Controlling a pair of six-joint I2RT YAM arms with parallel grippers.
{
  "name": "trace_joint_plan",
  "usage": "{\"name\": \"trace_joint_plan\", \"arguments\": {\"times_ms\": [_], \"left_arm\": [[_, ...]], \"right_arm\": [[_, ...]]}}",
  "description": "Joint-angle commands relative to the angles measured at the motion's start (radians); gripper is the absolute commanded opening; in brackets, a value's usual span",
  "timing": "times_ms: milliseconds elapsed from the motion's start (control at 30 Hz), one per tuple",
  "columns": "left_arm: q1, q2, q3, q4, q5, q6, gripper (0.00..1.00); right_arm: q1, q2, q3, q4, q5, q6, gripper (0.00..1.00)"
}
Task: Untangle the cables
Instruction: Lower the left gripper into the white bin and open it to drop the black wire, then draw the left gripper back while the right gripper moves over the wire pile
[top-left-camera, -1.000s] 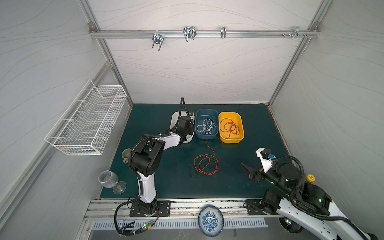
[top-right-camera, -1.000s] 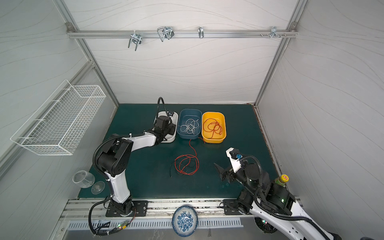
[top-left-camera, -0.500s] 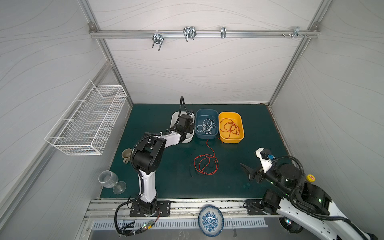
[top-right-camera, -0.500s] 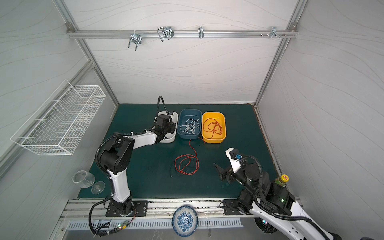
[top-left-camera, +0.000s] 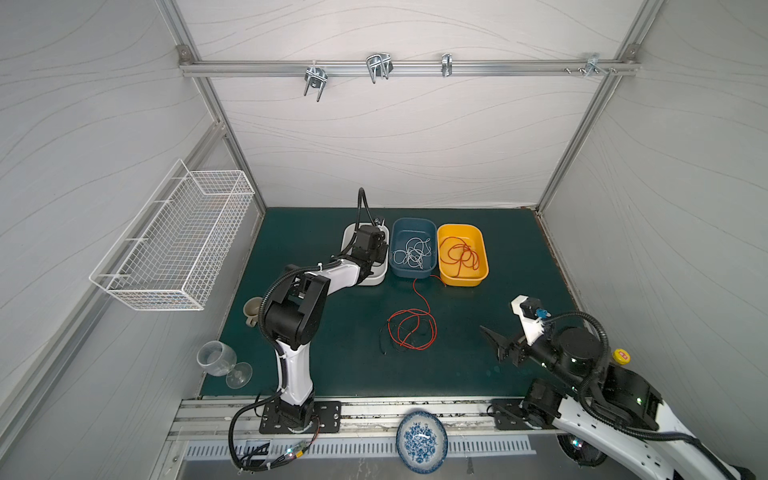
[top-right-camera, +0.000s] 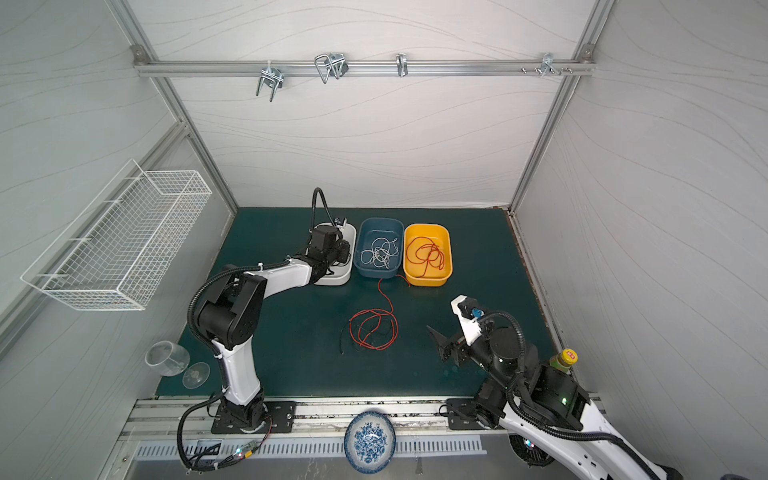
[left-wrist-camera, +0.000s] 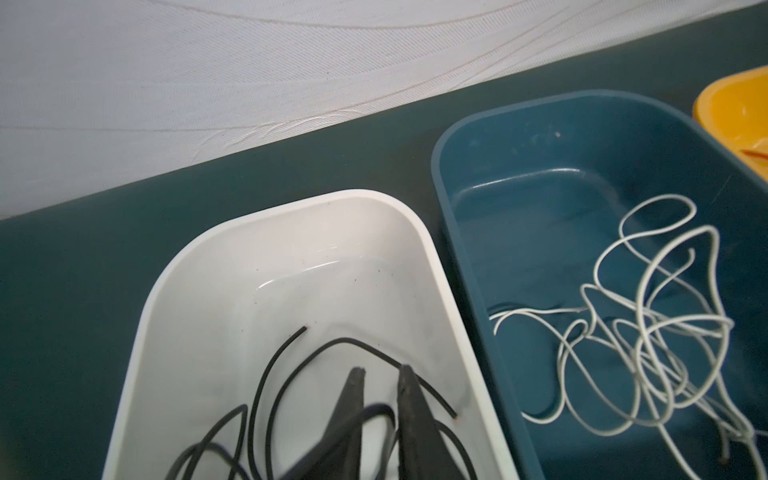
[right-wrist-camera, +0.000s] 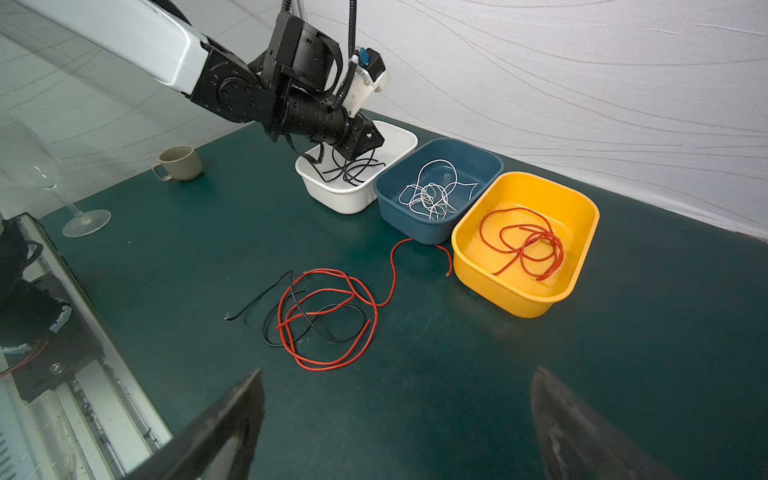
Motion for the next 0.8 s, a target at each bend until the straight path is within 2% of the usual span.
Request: {"name": "trace_joint_plan", "arguments": {"times_ms": [0, 300, 533, 767], "left_arm": [[0.005, -0.047, 0.048, -0.008, 0.006, -0.022, 0.22], [0.016, -0.08, 0.073, -0.091, 0.031, -0.077, 0.37], [0.035, -0.129, 0.098, -0.145, 0.045, -0.135, 0.42], [0.07, -0.217, 0.089, -0.192, 0.083, -0.251, 0.46]], "right_arm": [[0.004, -0.001, -0.007, 0.021, -0.01, -0.015, 0.99], [0.004, -0.004, -0.005, 0.018, -0.012, -0.015, 0.99], [0.004, -0.007, -0.005, 0.017, -0.008, -0.015, 0.99], [0.004, -0.006, -0.005, 0.015, -0.006, -0.011, 0.99]]}}
